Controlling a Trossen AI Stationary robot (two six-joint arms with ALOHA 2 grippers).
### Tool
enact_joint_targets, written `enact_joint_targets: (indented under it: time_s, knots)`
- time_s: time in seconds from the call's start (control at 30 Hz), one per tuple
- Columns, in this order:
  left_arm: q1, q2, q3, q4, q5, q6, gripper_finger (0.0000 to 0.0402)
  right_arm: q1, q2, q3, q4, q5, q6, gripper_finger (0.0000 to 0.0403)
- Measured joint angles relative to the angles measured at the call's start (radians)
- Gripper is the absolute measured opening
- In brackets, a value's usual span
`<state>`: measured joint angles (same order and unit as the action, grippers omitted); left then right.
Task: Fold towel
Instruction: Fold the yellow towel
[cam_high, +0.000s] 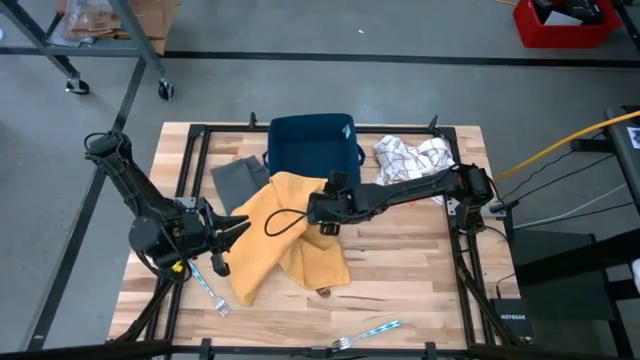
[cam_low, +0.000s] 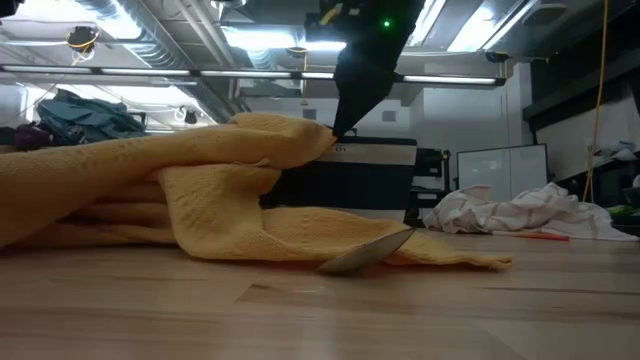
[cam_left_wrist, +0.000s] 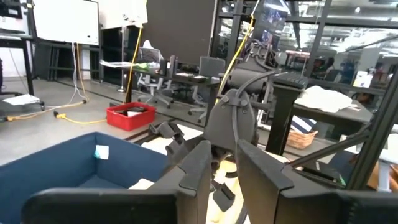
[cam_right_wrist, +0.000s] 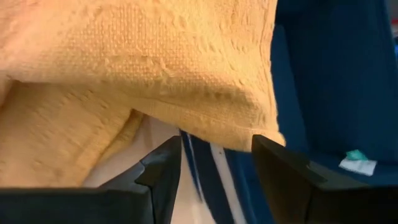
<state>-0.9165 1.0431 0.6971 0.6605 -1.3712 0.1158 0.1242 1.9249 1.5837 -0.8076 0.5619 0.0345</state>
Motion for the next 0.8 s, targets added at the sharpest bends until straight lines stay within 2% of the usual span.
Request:
enact_joint_targets:
  time_s: [0.3, 0.5, 0.6, 0.8]
  knots:
    - [0.000, 0.000, 0.000, -0.072, 0.000, -0.010, 0.0070, 0.000, 0.040, 0.000, -0.001, 0.027, -0.147, 0.0200]
    - [0.000, 0.000, 0.000, -0.076, 0.000, -0.011, 0.0070, 0.000, 0.067, 0.000, 0.068, 0.123, -0.153, 0.0200]
    - [0.000, 0.000, 0.000, -0.077, 0.000, -0.011, 0.0070, -0.002, 0.072, 0.000, 0.080, 0.127, -0.153, 0.0198]
    - [0.000, 0.000, 0.000, -0.077, 0.000, -0.011, 0.0070, 0.000, 0.074, 0.000, 0.076, 0.128, -0.153, 0.0153]
